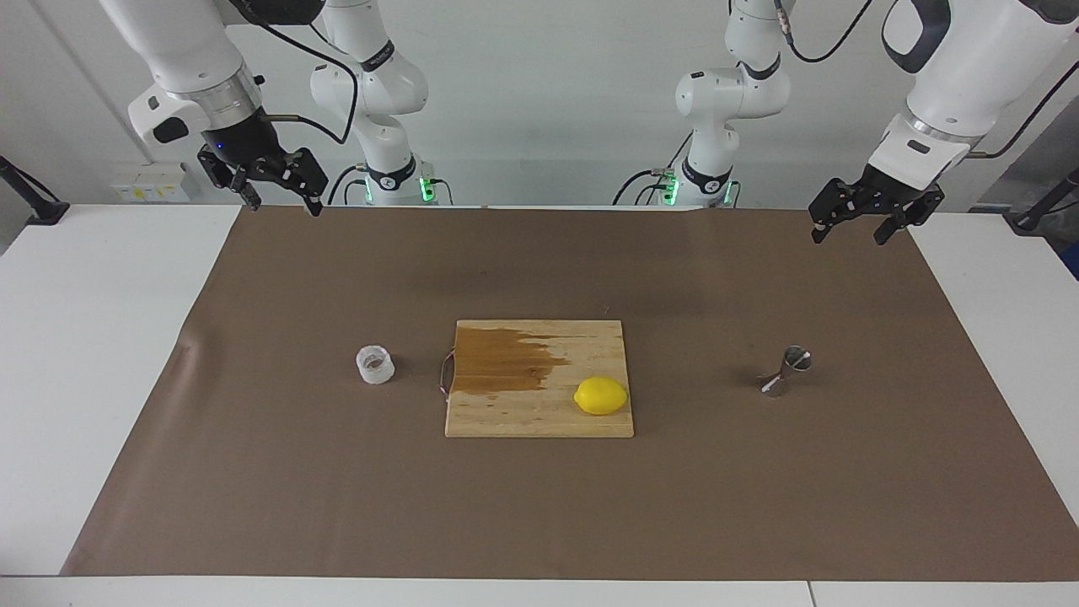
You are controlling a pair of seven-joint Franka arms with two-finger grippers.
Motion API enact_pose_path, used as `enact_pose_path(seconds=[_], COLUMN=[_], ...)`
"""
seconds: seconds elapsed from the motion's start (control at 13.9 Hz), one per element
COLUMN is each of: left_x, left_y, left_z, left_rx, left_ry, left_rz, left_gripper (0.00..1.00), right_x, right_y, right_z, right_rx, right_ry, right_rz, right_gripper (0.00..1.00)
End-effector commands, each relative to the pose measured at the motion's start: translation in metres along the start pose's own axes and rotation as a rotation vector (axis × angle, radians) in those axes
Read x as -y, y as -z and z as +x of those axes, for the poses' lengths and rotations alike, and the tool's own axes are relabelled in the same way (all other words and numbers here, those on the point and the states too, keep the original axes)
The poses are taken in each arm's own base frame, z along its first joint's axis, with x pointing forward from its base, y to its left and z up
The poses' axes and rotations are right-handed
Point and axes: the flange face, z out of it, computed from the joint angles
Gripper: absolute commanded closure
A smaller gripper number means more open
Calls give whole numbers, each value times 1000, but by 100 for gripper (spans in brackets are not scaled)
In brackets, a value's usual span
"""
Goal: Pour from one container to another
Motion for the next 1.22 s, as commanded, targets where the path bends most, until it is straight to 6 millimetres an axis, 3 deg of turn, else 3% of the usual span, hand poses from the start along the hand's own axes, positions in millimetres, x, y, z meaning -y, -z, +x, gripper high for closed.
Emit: enact_pose_path(seconds=[0.0, 1.15], left_x=[0, 0], left_y=[-1, -2], left_z=[-2, -8], left_rx=[16, 22], left_ry=[9, 16], left_rz=[-2, -1], left_gripper=[0, 0], right_x=[0, 0], right_y=[5, 5], right_z=[-2, -2], right_rx=[-5, -5], right_ry=[-17, -17], right_rz=[23, 21], right_gripper=[0, 0])
